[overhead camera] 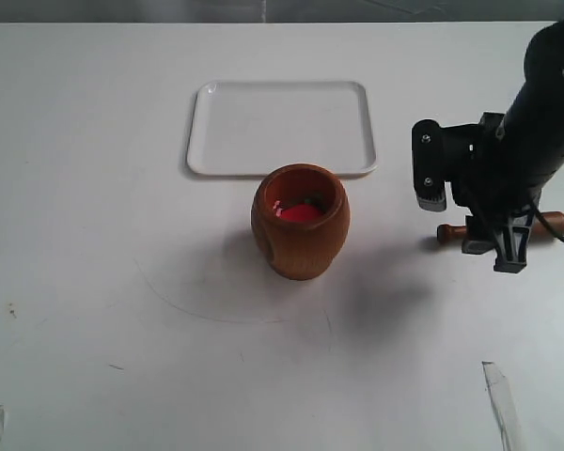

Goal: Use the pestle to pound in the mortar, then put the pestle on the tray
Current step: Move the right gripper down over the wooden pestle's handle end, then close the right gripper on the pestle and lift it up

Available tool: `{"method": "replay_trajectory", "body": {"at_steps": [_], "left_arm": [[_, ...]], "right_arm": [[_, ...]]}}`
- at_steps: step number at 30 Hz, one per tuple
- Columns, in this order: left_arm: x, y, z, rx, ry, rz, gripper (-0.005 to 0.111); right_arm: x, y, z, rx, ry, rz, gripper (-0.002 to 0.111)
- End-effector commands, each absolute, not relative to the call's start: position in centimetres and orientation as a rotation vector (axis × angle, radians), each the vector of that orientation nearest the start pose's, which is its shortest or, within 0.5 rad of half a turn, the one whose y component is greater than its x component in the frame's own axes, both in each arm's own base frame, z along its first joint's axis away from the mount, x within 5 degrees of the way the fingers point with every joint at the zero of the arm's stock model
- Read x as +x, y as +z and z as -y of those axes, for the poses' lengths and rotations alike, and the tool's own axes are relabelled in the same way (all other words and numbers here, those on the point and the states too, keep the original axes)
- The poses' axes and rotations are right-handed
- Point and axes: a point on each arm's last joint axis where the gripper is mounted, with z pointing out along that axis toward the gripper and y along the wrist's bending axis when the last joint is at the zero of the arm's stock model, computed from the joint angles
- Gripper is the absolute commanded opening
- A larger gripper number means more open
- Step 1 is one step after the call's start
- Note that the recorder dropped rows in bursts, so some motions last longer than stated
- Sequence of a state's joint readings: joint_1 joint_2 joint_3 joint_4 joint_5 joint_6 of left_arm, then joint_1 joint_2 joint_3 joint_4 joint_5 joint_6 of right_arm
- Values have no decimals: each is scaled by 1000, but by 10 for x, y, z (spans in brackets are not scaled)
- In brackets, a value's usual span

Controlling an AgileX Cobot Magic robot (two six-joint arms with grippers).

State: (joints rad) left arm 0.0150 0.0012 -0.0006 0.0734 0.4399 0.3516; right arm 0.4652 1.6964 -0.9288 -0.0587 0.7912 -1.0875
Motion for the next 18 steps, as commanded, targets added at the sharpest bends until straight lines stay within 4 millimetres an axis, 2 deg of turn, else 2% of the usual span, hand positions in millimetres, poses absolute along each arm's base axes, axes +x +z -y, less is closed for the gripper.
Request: {"method": "replay_trajectory", "body": {"at_steps": [1, 7, 18], "left_arm": [[51, 174, -3, 361, 302, -1897, 0], [51, 174, -3, 361, 302, -1897, 0], [51, 174, -3, 361, 302, -1897, 0]], "right_arm": [[260, 158, -127, -2180, -141, -2069, 55], [263, 155, -128, -2167, -161, -2036, 53], [268, 127, -127, -2231, -175, -2089, 50]]}}
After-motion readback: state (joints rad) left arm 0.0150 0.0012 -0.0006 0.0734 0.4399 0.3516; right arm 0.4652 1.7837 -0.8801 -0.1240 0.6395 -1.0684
